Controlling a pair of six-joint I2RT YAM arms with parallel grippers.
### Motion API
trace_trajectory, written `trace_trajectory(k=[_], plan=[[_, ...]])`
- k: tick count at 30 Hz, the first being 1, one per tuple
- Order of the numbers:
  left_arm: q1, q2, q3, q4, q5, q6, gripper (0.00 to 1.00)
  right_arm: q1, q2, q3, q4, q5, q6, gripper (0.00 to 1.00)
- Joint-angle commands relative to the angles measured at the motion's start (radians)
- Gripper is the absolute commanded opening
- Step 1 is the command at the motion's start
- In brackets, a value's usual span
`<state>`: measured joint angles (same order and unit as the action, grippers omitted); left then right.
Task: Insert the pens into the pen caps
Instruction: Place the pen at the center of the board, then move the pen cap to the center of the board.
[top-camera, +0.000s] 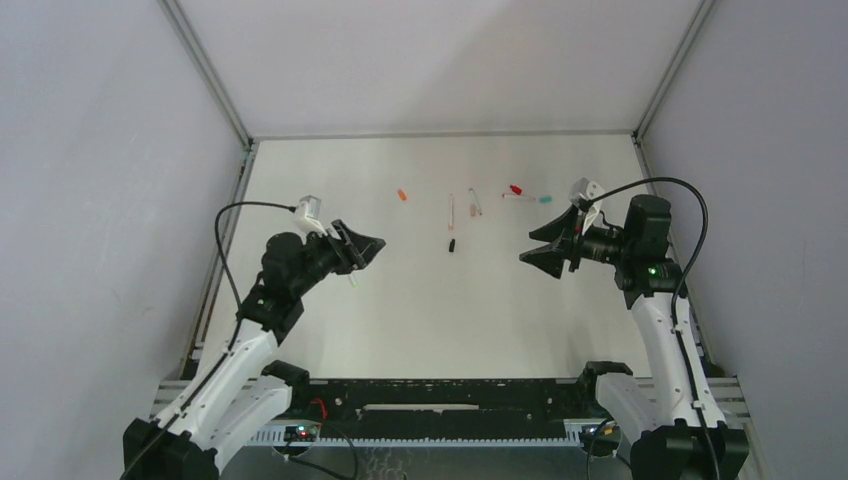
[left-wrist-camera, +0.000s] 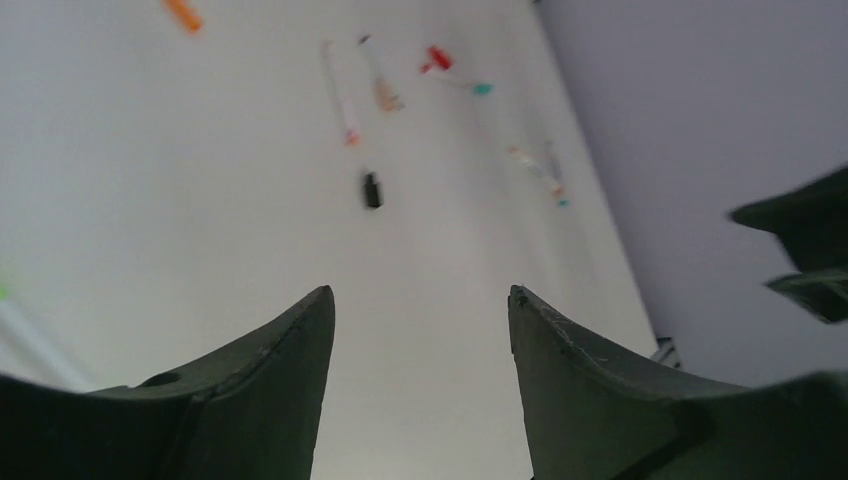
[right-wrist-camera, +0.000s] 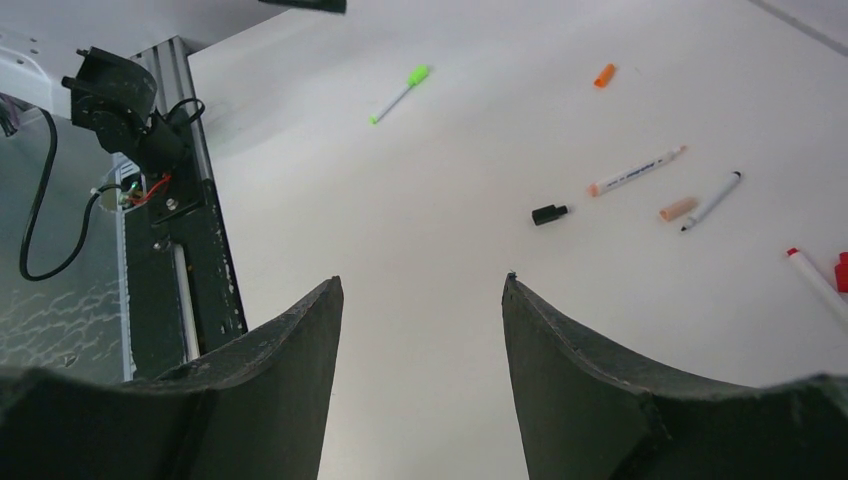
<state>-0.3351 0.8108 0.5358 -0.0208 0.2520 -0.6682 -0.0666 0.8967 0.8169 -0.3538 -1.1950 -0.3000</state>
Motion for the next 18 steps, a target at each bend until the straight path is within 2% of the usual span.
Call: trace_trajectory(k=[1,6,10,18], plan=[[0.003,-0.064,-0.021,0.188,0.117,-0.046,0.68,-0.023,-0.012,0.032,-0.007,-0.023,-0.038,0.66],[0.004,-0.056,-0.040,0.301,0.128,-0.073,0.69,-0.063,-0.013,0.032,-0.020,-0.019,-0.067,0.67],[0.004,-0.047,-0.043,0.358,0.098,-0.034,0.68,-0.096,0.006,0.033,-0.041,-0.022,-0.105,0.67],[0.004,-0.043,-0.087,0.526,0.037,-0.035,0.70,-0.241,0.044,0.031,-0.129,-0.127,-0.234,0.68]])
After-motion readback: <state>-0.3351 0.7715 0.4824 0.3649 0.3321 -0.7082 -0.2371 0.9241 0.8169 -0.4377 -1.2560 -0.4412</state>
